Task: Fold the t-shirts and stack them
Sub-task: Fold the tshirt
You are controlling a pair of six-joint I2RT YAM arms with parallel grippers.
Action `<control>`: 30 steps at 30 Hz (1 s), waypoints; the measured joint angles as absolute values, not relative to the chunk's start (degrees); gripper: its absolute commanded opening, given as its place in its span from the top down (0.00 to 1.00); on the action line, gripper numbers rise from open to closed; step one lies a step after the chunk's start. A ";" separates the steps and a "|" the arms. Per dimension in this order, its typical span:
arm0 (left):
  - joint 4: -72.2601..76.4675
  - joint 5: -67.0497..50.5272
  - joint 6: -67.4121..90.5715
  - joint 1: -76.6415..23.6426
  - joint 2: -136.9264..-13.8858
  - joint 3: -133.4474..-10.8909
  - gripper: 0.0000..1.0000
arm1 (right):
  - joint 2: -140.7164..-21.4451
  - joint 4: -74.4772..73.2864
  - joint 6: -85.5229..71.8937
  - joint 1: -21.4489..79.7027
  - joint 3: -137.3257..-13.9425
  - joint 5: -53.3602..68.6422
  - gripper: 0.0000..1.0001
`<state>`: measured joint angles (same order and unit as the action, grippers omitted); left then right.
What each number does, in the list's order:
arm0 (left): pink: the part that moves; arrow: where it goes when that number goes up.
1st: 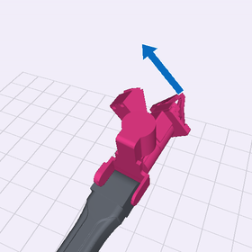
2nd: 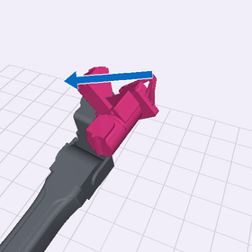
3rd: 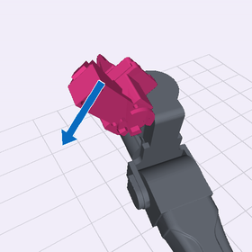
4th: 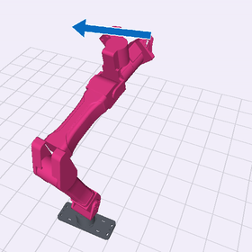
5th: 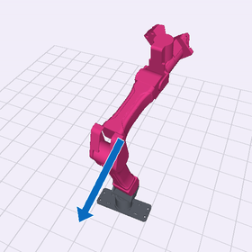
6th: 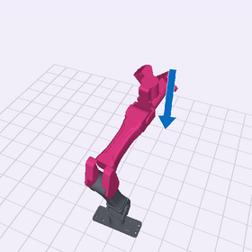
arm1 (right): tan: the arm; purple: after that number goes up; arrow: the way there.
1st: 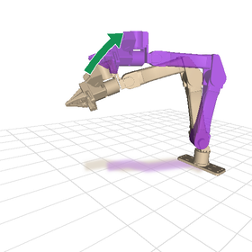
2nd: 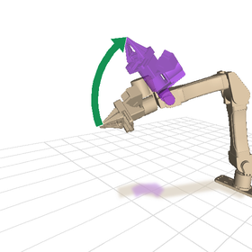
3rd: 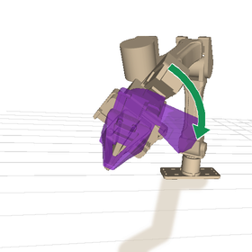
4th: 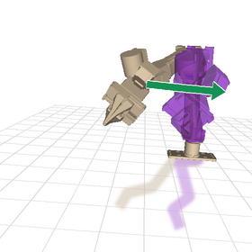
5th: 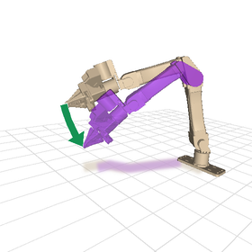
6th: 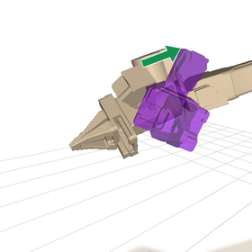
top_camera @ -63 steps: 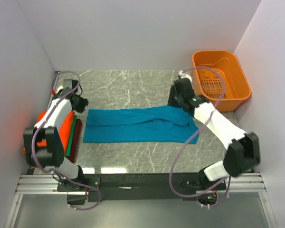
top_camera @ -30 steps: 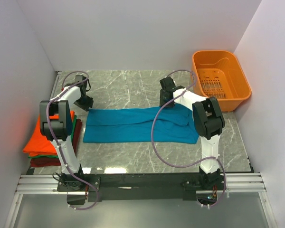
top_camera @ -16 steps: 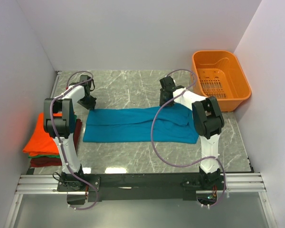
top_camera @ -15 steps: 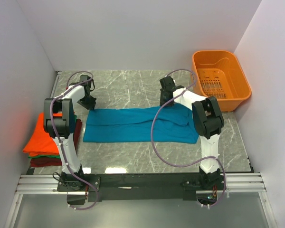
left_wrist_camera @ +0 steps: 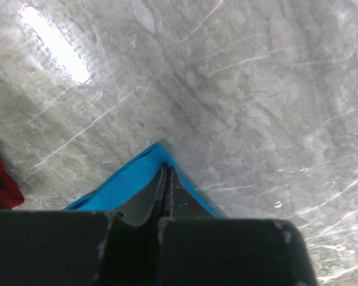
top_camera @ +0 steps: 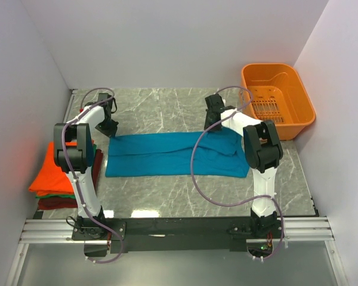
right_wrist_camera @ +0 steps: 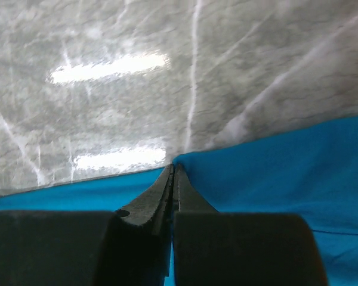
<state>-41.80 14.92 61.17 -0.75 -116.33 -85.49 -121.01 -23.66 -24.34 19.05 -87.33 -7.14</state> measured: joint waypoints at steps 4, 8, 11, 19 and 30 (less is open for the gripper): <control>-41.89 14.85 61.14 -0.14 -116.42 -86.08 0.99 | -121.14 -23.92 -25.47 18.20 -87.64 -6.96 1.00; -41.78 14.63 60.69 0.62 -116.88 -87.00 0.99 | -121.78 -24.29 -25.87 18.09 -88.77 -6.26 0.94; -41.23 13.98 60.07 0.99 -117.38 -87.66 0.98 | -121.95 -24.23 -25.91 18.11 -89.08 -5.48 0.83; -39.38 10.85 56.36 1.61 -118.67 -91.57 0.54 | -121.27 -24.62 -24.62 18.09 -89.93 -4.64 0.55; -36.47 6.68 55.22 -0.05 -105.58 -86.74 0.56 | -103.33 -23.73 -25.47 15.97 -79.18 -4.73 0.52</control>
